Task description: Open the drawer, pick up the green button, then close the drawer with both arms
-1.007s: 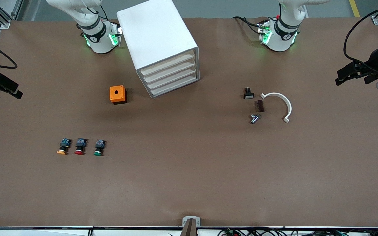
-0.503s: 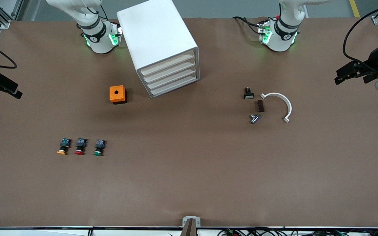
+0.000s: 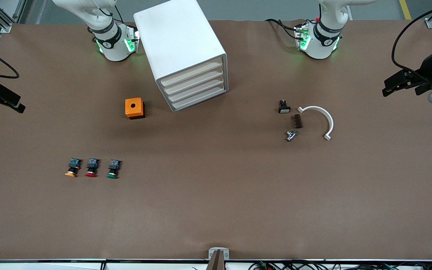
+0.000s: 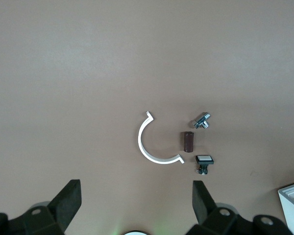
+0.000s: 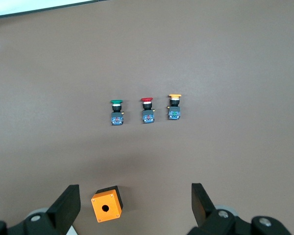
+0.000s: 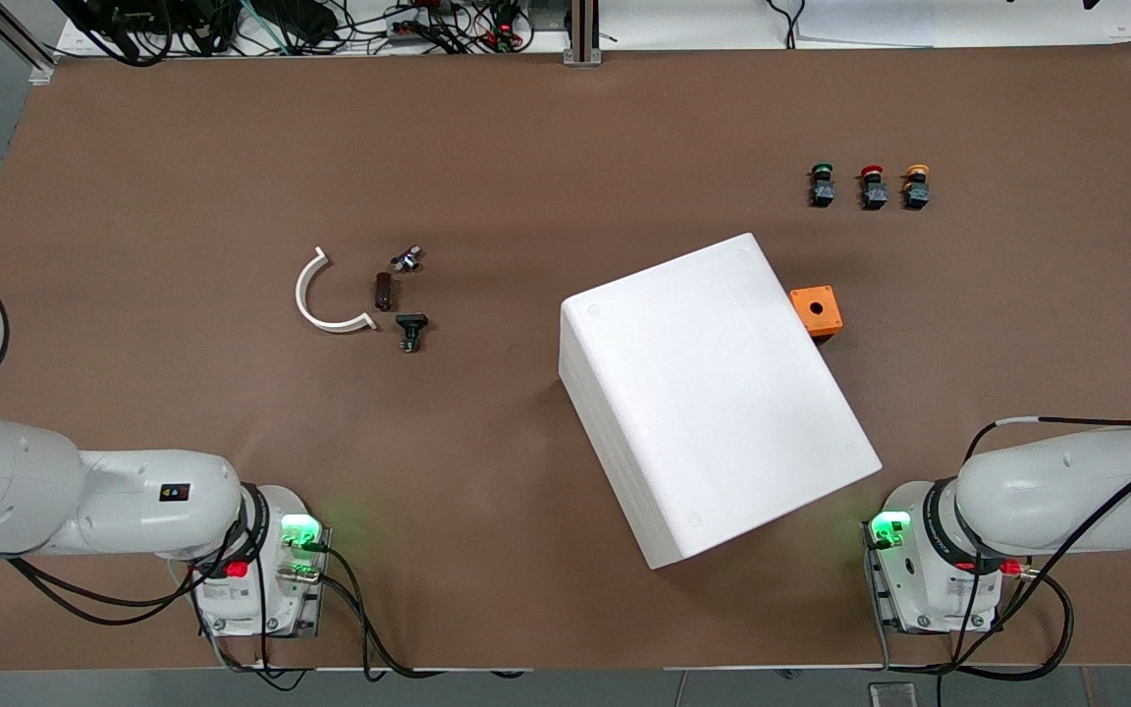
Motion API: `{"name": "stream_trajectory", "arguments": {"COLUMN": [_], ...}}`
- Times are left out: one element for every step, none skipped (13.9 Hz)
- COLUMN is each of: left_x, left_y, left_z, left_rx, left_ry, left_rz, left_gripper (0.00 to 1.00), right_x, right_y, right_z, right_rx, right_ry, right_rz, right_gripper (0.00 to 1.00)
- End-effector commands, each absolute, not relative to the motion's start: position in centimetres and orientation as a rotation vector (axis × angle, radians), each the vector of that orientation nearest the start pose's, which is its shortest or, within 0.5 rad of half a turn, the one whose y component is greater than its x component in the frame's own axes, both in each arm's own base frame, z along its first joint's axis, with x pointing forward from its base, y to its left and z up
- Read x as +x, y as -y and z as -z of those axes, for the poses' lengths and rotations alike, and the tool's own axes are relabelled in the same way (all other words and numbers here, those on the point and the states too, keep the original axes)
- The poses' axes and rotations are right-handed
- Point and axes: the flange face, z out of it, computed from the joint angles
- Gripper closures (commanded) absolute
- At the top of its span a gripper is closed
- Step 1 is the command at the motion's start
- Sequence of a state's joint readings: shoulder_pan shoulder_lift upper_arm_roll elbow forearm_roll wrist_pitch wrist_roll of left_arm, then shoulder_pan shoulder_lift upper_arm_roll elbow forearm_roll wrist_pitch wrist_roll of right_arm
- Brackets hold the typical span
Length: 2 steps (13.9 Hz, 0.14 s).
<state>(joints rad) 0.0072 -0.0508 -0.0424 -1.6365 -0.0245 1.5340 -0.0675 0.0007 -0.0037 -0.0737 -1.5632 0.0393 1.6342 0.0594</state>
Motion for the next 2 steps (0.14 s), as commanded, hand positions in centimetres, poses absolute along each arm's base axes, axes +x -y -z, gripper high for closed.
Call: {"name": "stream_trajectory", "arguments": {"left_x": [53.41,53.41], "left_y": [2.39,2.31], "left_z": [-62.29,-62.22], "left_rx": [-3.154,-3.154], "left_ry": [0.028,0.031], "left_rz": [-0.091,-0.093], "left_gripper": [0.00,0.00], "right_x": [55.28,55.28], "right_y": [3.91,4.00], "right_z": [-64.18,-64.18], "right_rx": [-3.086,-3.085], "right_ry": [-0.206,-0.208], "right_rz": [0.131,0.131], "right_gripper": [0.00,0.00]}}
